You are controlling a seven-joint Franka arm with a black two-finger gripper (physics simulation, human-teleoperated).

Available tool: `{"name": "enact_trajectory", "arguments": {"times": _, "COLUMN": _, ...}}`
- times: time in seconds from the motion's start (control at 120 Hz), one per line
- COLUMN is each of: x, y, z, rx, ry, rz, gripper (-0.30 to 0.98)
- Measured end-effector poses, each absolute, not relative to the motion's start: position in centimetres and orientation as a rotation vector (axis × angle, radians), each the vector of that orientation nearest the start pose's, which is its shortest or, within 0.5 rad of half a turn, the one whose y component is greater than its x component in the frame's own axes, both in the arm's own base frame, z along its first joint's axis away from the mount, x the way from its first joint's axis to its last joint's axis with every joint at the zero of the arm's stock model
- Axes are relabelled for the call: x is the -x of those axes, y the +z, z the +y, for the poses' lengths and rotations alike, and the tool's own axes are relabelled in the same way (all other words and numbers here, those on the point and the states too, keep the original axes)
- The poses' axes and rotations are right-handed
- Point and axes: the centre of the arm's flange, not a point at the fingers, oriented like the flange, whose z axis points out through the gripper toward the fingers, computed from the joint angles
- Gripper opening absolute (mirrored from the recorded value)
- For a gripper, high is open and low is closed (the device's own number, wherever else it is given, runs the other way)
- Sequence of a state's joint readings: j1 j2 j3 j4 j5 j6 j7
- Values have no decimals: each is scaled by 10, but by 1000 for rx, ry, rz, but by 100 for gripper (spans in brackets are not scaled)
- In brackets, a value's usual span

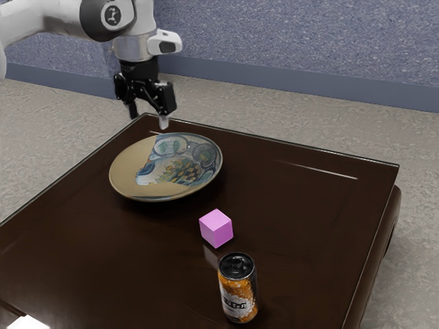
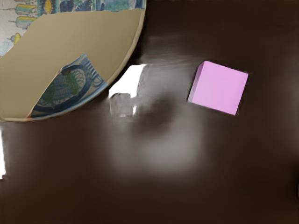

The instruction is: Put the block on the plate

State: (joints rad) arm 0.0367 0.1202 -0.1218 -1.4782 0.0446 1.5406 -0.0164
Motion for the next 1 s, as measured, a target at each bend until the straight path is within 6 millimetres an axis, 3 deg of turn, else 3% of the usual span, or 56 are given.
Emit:
{"name": "enact_trajectory", "arguments": {"times": 0.092, "x": -589, "y": 596, "z": -30, "rx": 3104, "ry": 71, "rz": 63, "gripper": 69}}
{"name": "enact_trajectory", "arguments": {"times": 0.208, "x": -597, "y": 584, "z": -41, "rx": 3078, "ry": 79, "rz": 101, "gripper": 69}}
{"name": "enact_trajectory", "arguments": {"times": 0.392, "x": -634, "y": 529, "z": -88, "rx": 3081, "ry": 156, "rz": 284, "gripper": 69}}
{"name": "enact_trajectory", "arguments": {"times": 0.517, "x": -651, "y": 473, "z": -114, "rx": 3081, "ry": 252, "rz": 382, "gripper": 69}}
{"name": "enact_trajectory", "arguments": {"times": 0.608, "x": -658, "y": 444, "z": -130, "rx": 3077, "ry": 281, "rz": 446, "gripper": 69}}
{"name": "enact_trajectory", "arguments": {"times": 0.783, "x": -651, "y": 389, "z": -137, "rx": 3064, "ry": 325, "rz": 540, "gripper": 69}}
{"name": "enact_trajectory", "arguments": {"times": 1.0, "x": -665, "y": 355, "z": -131, "rx": 3075, "ry": 270, "rz": 590, "gripper": 69}}
